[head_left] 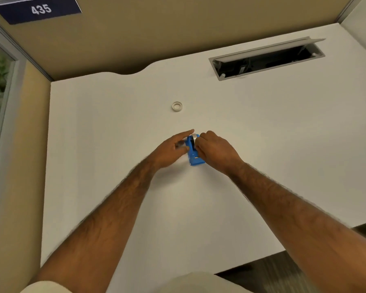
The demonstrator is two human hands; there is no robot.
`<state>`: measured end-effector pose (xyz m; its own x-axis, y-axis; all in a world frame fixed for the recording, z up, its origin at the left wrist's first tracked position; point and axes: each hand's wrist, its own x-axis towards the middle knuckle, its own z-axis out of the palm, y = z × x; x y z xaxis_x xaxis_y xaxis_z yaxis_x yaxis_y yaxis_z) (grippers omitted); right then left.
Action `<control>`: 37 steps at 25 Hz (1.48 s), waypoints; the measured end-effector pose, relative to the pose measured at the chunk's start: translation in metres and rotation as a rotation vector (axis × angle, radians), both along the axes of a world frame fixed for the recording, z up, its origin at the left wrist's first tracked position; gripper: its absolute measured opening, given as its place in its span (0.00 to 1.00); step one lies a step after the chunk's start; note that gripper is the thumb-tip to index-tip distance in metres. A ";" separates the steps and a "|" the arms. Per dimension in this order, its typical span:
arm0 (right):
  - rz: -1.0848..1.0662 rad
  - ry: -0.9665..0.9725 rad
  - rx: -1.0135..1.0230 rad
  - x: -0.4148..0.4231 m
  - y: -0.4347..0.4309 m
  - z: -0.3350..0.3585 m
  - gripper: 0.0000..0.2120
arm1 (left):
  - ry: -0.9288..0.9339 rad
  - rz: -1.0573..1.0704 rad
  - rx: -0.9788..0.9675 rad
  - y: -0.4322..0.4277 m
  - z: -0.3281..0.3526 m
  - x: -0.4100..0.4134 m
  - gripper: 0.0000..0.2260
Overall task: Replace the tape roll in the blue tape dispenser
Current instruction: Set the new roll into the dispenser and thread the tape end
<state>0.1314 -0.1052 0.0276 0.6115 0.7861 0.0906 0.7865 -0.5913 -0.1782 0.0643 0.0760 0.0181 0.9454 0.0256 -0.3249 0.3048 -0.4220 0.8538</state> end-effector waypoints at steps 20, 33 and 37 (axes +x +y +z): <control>-1.129 1.475 0.552 -0.015 0.012 0.046 0.13 | -0.075 0.268 0.080 -0.015 -0.007 0.024 0.06; -1.240 1.581 0.643 -0.014 0.027 0.037 0.11 | -0.057 0.256 0.078 -0.015 -0.004 0.023 0.07; -1.261 1.595 0.713 -0.015 0.029 0.032 0.11 | -0.058 0.253 0.076 -0.015 -0.004 0.023 0.08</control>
